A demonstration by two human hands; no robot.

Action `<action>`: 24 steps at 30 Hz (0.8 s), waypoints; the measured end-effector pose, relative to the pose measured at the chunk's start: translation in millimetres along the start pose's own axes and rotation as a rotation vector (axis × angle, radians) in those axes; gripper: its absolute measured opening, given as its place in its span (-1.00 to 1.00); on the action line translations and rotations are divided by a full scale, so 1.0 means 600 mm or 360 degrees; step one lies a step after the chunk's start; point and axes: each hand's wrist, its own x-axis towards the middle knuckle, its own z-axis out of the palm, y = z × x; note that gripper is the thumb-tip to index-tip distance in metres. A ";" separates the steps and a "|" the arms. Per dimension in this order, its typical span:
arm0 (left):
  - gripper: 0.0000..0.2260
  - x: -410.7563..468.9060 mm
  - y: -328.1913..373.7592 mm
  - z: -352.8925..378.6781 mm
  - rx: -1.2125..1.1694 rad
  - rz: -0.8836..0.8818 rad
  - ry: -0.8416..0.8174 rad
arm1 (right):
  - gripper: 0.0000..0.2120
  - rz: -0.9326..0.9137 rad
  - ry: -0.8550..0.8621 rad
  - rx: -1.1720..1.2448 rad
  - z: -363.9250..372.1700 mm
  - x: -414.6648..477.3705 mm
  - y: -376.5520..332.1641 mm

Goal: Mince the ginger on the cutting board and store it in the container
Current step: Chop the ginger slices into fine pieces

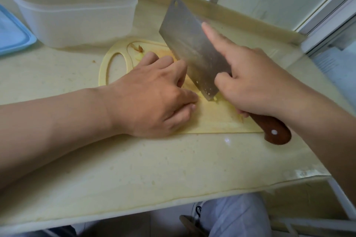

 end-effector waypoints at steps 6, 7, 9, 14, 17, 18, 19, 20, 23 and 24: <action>-0.54 0.000 0.000 -0.003 -0.0019 -0.0012 0.0065 | -0.13 -0.0097 0.0351 0.0122 0.029 -0.070 0.030; -0.55 0.000 -0.001 -0.002 -0.0025 -0.0012 0.0090 | -0.13 -0.0134 0.0349 0.0087 0.029 -0.078 0.031; -0.57 0.000 -0.002 -0.001 -0.0029 -0.0015 0.0129 | -0.13 -0.0157 0.0309 0.0004 0.023 -0.078 0.028; -0.62 0.000 -0.003 0.002 -0.0067 -0.0016 0.0195 | -0.14 -0.0019 -0.0063 -0.0158 -0.004 -0.019 0.007; -0.63 -0.001 -0.002 0.001 -0.0080 -0.0003 0.0186 | -0.12 0.0002 -0.0089 -0.0127 -0.007 0.013 -0.006; -0.64 -0.001 -0.002 0.000 -0.0083 -0.0005 0.0183 | -0.12 0.0014 -0.0076 -0.0092 -0.004 0.016 -0.006; -0.65 -0.001 -0.002 -0.001 -0.0091 -0.0007 0.0183 | -0.12 0.0024 -0.0039 -0.0049 -0.001 0.015 -0.005; -0.66 0.000 -0.002 -0.002 -0.0105 -0.0008 0.0183 | -0.12 0.0030 0.0022 0.0002 0.003 0.007 0.000; -0.69 0.000 -0.004 -0.002 -0.0161 -0.0036 0.0174 | -0.12 0.0044 0.0218 0.0171 0.020 -0.038 0.019; -0.70 -0.001 -0.004 -0.002 -0.0169 -0.0057 0.0180 | -0.13 0.0053 0.0247 0.0202 0.024 -0.054 0.021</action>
